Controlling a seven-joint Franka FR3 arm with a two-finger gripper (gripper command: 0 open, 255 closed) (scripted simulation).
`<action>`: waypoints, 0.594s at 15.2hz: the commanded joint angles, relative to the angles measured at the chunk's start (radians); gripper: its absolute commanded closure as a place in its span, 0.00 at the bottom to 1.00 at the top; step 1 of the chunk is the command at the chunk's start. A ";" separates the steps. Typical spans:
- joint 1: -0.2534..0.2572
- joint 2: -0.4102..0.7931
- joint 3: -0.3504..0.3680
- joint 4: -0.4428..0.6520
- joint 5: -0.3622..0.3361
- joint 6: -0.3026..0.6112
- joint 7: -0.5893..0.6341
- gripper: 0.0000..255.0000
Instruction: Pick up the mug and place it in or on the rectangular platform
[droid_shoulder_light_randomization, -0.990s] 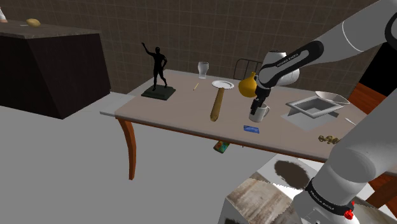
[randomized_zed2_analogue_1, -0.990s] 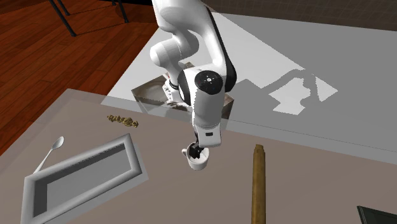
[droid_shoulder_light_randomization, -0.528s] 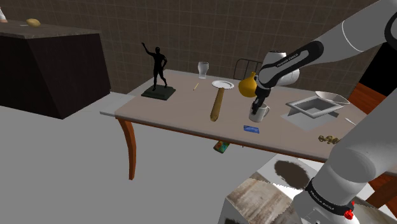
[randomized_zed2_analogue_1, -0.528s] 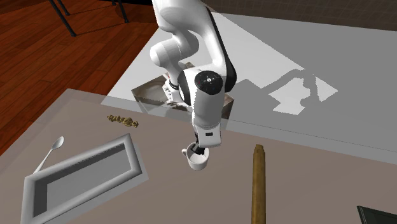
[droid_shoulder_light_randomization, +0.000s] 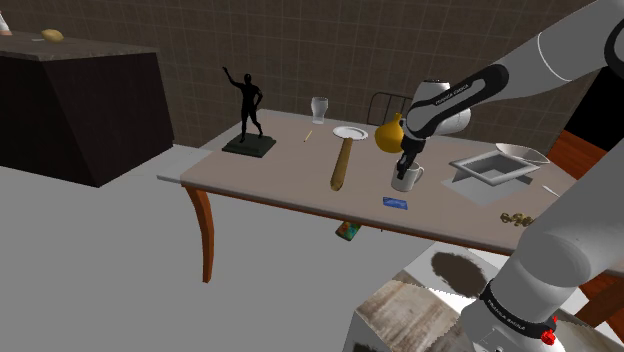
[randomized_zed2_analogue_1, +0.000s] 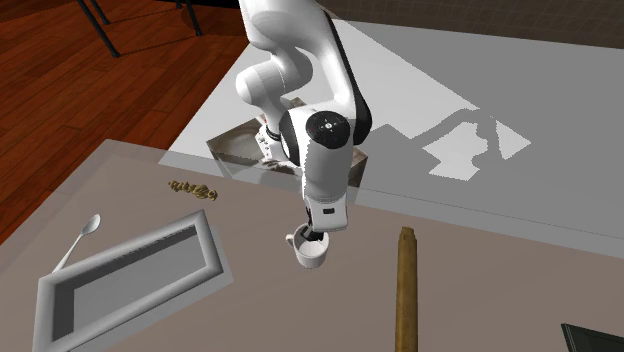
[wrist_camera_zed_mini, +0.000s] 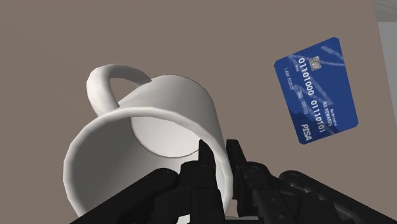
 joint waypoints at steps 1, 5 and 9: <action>0.000 -0.010 0.001 0.005 -0.002 -0.015 0.001 1.00; -0.001 -0.046 0.005 0.030 -0.009 -0.074 0.006 1.00; -0.002 -0.078 0.010 0.057 -0.013 -0.133 0.009 1.00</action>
